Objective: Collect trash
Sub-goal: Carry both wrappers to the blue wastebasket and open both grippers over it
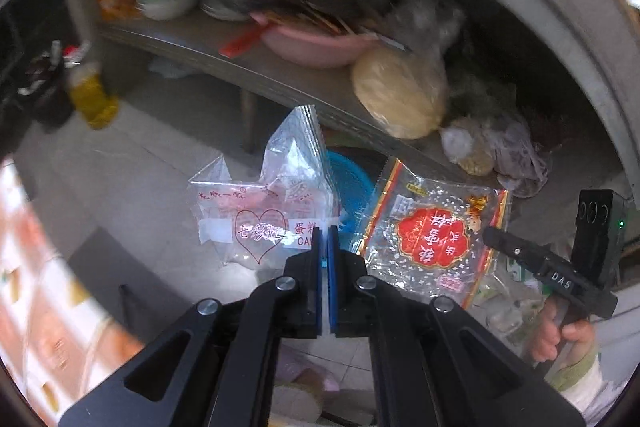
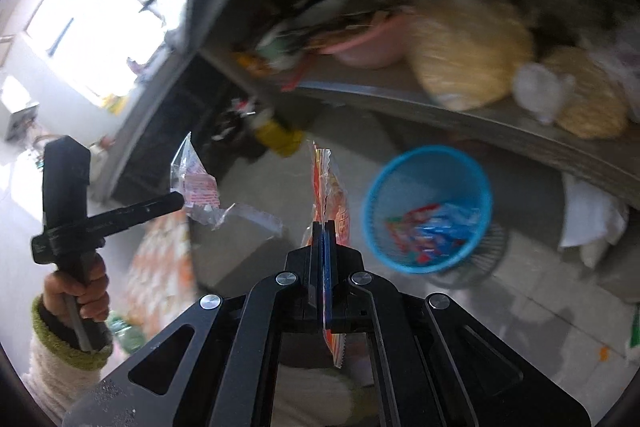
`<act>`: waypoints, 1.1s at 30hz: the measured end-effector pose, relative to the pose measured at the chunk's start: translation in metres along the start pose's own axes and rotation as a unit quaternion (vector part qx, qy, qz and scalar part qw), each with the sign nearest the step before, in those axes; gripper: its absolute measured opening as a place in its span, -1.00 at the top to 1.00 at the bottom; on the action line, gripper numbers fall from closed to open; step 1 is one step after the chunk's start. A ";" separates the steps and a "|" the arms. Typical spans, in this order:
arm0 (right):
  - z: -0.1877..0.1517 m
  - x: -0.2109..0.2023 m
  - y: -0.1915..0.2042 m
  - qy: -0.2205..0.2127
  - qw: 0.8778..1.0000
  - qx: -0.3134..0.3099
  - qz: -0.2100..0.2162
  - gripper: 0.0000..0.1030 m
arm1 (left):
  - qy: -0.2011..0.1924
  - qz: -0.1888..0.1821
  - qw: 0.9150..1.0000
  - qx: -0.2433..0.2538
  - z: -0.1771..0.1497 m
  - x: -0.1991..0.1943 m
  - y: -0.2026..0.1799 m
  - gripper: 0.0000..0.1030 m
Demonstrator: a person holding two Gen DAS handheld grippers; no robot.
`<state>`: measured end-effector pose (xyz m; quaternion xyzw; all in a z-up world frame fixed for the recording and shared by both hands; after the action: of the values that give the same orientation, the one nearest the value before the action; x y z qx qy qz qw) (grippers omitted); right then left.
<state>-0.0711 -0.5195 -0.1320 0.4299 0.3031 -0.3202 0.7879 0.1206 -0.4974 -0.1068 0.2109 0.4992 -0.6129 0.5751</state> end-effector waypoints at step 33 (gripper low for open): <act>0.017 0.168 -0.096 -0.009 0.971 -0.103 -0.216 0.14 | 0.032 -0.033 0.992 -0.121 0.059 0.185 0.060 -0.09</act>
<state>-0.0381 -0.6164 -0.2968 0.2681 0.4130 -0.4535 0.7429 0.1482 -0.6298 -0.2590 0.1427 0.5946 -0.5593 0.5597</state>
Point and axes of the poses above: each gripper's, at about its wrist camera, not at the fingertips, and x roughly the way its jaws point, y to its left, z to its top, the point moved 10 cm from there along x, roughly the way its jaws point, and after that the axes turned 9 degrees about -z, right-handed, at the moved point
